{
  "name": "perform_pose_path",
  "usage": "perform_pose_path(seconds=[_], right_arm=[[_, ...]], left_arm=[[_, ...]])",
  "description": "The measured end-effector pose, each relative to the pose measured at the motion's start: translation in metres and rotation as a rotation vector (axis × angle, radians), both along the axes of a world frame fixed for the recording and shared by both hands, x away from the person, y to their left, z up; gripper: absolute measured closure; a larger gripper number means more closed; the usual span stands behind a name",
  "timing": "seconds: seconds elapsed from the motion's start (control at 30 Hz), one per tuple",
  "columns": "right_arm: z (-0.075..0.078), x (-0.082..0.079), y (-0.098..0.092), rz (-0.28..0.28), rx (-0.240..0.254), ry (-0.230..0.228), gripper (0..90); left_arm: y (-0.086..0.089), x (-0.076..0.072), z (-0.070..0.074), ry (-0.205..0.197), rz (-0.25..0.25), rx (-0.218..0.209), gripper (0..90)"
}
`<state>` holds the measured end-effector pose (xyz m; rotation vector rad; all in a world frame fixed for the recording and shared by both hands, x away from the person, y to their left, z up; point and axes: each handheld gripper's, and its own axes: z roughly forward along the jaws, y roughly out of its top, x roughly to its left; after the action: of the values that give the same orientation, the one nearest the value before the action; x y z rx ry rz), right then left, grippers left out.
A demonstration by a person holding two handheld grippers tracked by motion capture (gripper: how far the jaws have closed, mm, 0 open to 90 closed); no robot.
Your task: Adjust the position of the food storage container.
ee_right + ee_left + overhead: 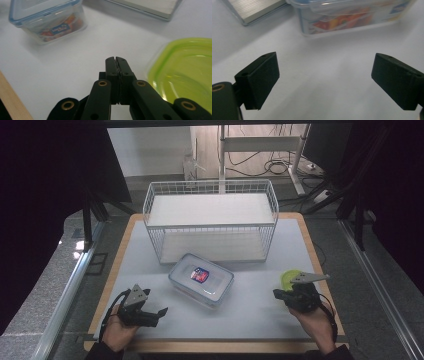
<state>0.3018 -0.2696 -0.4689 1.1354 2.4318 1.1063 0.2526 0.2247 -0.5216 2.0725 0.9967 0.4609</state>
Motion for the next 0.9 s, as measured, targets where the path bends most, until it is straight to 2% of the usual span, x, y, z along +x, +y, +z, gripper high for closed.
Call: perform_pose_path(seconds=[0.03, 0.1, 0.17, 0.2, 0.37, 0.43, 0.53, 0.67, 0.77, 0.83, 0.9], right_arm=[[0.0, -0.001, 0.003, 0.006, 0.0, 0.0, 89.7], [-0.001, -0.001, 0.008, 0.027, 0.01, 0.002, 89.4], [-0.002, -0.002, 0.014, 0.037, 0.008, -0.002, 89.4], [-0.002, -0.002, 0.017, 0.045, 0.008, 0.002, 89.5], [-0.005, -0.002, 0.034, 0.072, 0.022, -0.009, 89.7], [-0.007, -0.001, 0.042, 0.083, 0.023, -0.011, 90.0], [-0.01, 0.001, 0.054, 0.1, 0.019, -0.009, 90.0], [-0.016, 0.005, 0.069, 0.118, 0.025, 0.0, 90.0], [-0.02, 0.009, 0.08, 0.124, 0.03, 0.009, 90.0], [-0.022, 0.012, 0.086, 0.126, 0.031, 0.016, 90.0], [-0.025, 0.015, 0.091, 0.127, 0.027, 0.027, 90.0]], left_arm=[[0.001, 0.004, 0.002, 0.009, 0.0, -0.008, 8.5], [0.007, 0.013, 0.005, 0.015, 0.008, -0.058, 9.4], [0.012, 0.022, 0.006, 0.025, 0.018, -0.103, 13.1], [0.015, 0.026, 0.007, 0.02, 0.021, -0.108, 16.9], [0.021, 0.051, 0.008, 0.023, 0.066, -0.132, 47.5], [0.019, 0.062, 0.007, 0.027, 0.084, -0.112, 65.2], [0.012, 0.076, 0.005, 0.035, 0.084, -0.088, 80.9], [-0.001, 0.094, 0.003, 0.029, 0.082, -0.064, 89.7], [-0.008, 0.106, 0.0, 0.031, 0.079, -0.072, 90.0], [-0.011, 0.111, -0.002, 0.043, 0.062, -0.093, 90.0], [-0.015, 0.112, -0.004, 0.047, 0.064, -0.08, 90.0]])
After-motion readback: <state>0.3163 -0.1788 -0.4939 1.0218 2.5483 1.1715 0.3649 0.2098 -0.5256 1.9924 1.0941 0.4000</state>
